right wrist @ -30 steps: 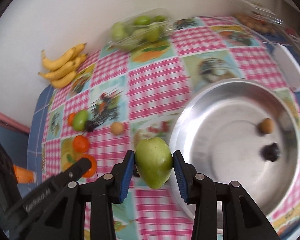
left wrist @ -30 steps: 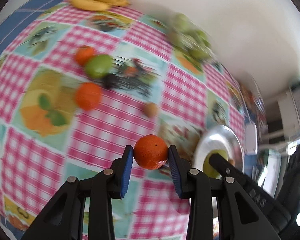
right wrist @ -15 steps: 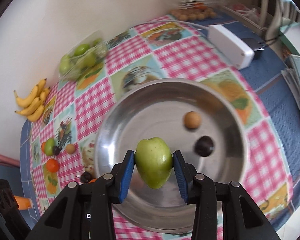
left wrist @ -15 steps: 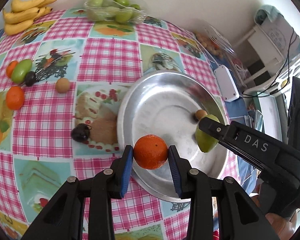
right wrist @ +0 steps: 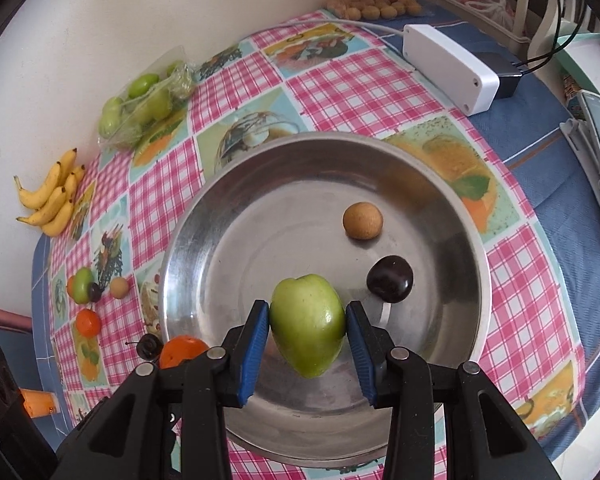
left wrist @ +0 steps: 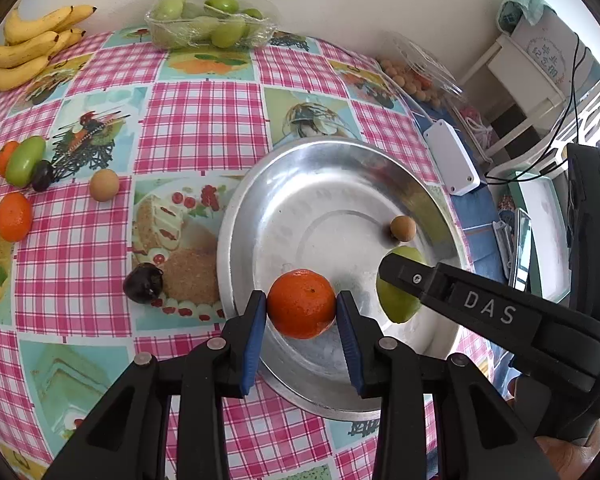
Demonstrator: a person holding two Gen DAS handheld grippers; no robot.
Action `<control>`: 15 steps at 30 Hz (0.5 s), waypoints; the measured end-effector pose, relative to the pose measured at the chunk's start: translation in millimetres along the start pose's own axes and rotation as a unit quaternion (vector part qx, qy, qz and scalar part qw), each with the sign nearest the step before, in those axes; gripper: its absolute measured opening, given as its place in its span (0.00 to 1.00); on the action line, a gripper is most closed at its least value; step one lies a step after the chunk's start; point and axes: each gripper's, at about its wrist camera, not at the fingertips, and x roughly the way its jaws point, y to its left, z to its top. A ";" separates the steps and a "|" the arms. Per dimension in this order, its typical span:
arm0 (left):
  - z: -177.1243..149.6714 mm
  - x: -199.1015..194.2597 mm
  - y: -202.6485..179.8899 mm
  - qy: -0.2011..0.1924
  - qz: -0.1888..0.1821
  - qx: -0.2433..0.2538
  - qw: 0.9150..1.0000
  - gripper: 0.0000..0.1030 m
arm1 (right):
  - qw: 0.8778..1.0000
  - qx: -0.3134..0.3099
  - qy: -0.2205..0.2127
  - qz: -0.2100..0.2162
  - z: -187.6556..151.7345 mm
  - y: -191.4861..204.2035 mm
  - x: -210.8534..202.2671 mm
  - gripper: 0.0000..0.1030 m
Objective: Organize fruits
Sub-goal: 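Lift the pear and orange toward the steel bowl with both tools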
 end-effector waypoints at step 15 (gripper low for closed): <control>-3.6 15.7 -2.0 0.023 0.009 0.011 1.000 0.36 | 1.000 0.001 0.029 -0.004 -3.2 -0.3 15.9 0.42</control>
